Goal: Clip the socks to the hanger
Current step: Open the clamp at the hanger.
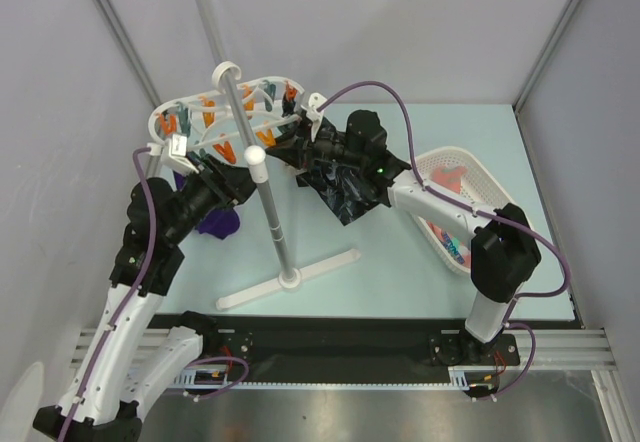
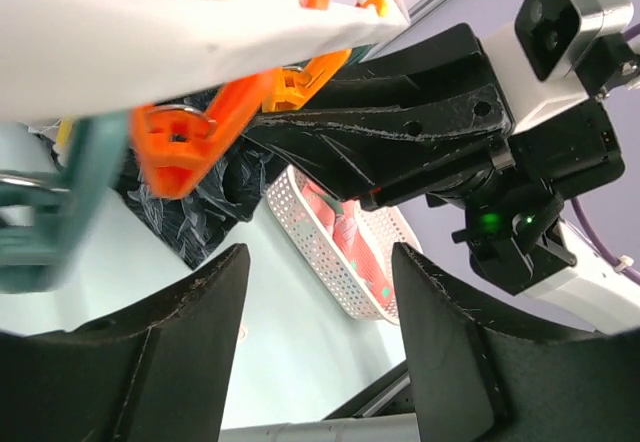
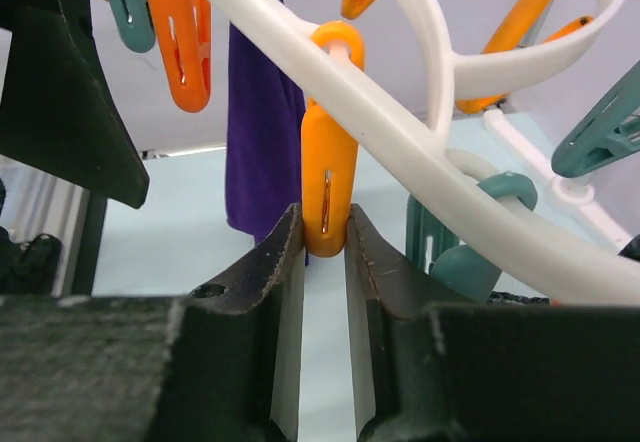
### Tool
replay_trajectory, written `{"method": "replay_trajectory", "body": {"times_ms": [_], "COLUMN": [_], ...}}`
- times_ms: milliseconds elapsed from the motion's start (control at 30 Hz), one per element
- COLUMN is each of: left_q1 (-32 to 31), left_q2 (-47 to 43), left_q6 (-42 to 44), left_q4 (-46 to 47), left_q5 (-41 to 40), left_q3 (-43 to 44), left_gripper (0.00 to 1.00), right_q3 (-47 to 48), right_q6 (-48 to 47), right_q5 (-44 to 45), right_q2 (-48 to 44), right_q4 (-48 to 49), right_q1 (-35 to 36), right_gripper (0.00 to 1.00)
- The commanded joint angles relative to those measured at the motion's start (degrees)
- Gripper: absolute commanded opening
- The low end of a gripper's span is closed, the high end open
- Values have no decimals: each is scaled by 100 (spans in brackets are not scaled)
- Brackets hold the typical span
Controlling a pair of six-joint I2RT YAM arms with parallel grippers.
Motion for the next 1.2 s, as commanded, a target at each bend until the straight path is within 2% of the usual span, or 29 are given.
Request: {"method": "replay_trajectory", "body": {"times_ms": [0, 33, 67, 200, 367, 633, 867, 1067, 1167], "left_q1": [28, 28, 28, 28, -60, -244, -438, -447, -447], "left_q2": [-24, 11, 55, 310, 477, 925, 1031, 1004, 1110], "left_q6": [-108, -100, -56, -47, -100, -108, -117, -91, -82], "left_q4": [569, 588, 605, 833, 1141, 1185, 1370, 1503, 1449], "left_q5": [-30, -47, -39, -47, -276, -540, -891, -1093, -1094], "left_q3": [192, 253, 306, 490, 543, 780, 799, 693, 754], "left_gripper": [65, 66, 66, 70, 69, 64, 69, 77, 77], "right_q3": [263, 272, 280, 228, 438, 781, 983, 1291, 1361], "right_q6": [256, 353, 388, 722, 1047, 1312, 1303, 1145, 1039], "right_q5": [241, 329, 417, 611, 769, 620, 506, 575, 777], "right_q2": [-211, -246, -325, -571, -774, -853, -871, -809, -827], "right_q4": [101, -65, -154, -462, -1191, -1929, -2343, -2897, -3011], "right_q1": [41, 41, 41, 59, 138, 244, 288, 366, 472], "right_gripper": [11, 1, 0, 0, 0, 0, 0, 0, 0]}}
